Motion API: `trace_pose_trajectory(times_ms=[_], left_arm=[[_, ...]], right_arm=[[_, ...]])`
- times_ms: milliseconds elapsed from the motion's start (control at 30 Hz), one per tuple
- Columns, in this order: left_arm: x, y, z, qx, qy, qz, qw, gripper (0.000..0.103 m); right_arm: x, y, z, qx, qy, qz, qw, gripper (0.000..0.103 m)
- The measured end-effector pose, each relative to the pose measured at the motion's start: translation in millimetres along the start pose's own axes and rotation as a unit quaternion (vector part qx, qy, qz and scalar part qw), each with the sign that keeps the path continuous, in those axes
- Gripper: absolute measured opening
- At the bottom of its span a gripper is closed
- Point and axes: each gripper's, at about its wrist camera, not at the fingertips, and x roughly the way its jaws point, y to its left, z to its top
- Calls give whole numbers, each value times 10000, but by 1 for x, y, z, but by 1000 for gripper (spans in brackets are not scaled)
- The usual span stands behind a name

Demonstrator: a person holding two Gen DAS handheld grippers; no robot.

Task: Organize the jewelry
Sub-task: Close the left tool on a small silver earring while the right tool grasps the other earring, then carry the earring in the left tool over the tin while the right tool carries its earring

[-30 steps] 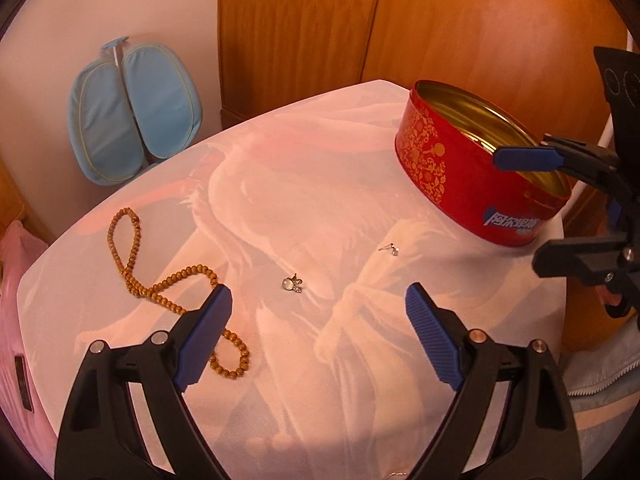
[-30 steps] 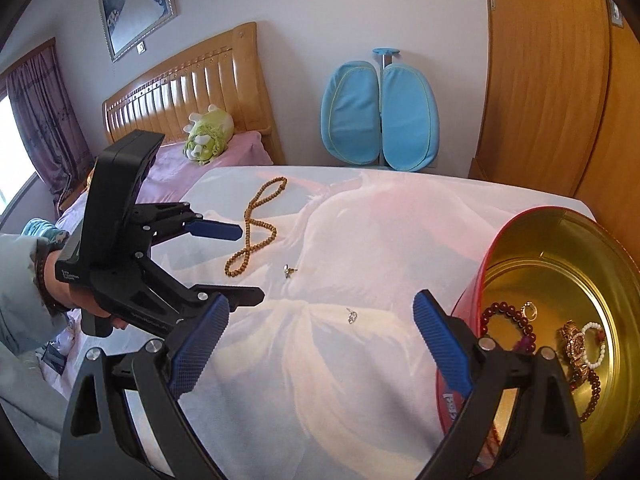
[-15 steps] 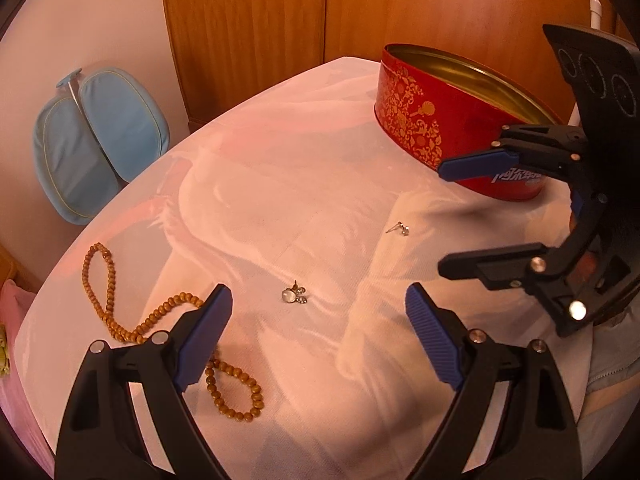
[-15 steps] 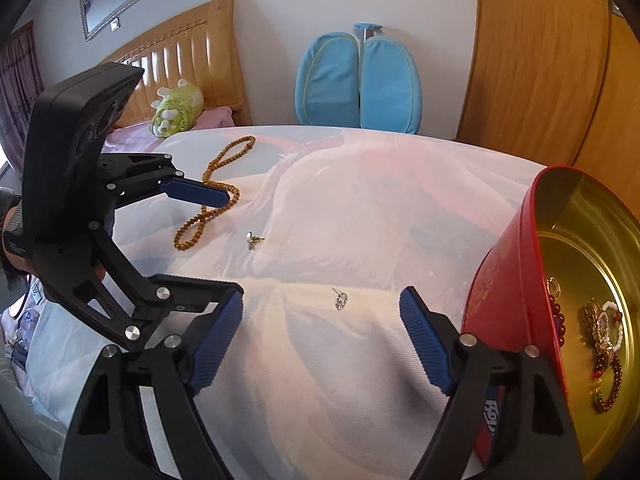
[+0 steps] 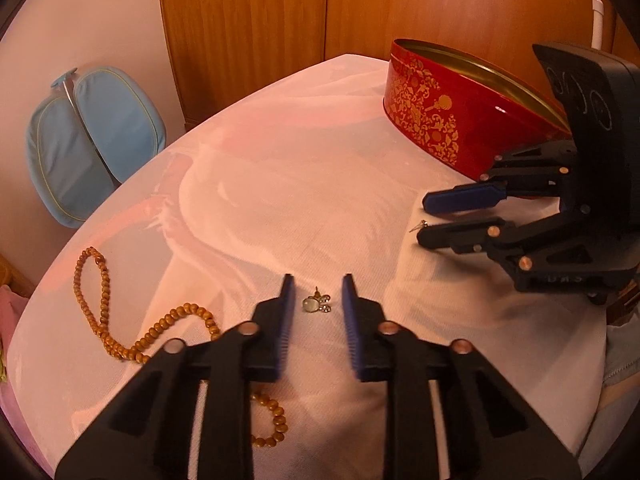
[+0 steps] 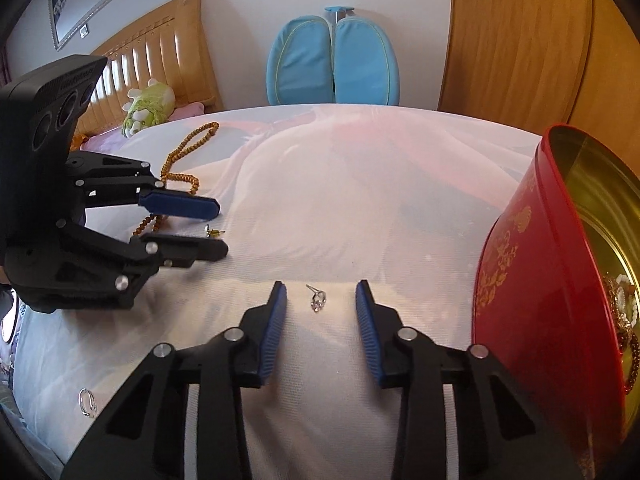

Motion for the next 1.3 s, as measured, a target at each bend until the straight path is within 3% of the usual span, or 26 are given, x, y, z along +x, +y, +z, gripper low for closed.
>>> trace_pose_trajectory(times_ms=[200,700,1000,1300], left_arm=[[-8,-3,-4,-121,-94,-107,9998,13],[-55,-26,12,-501,-516,291,9970,13],[-80,-48,38,-760,-1041,346,9910,13],[-86,-81,70,-537,-1234,401,9901,13]], right_arm=[[-6,3,1,-23,-26,83,10000,6],[-66,2,17,-348,-504,554,9966,6],[-113,-25,27,-417,-780,547,9946,6],[-141,-60,32,-376,-1108,372,9924,6]])
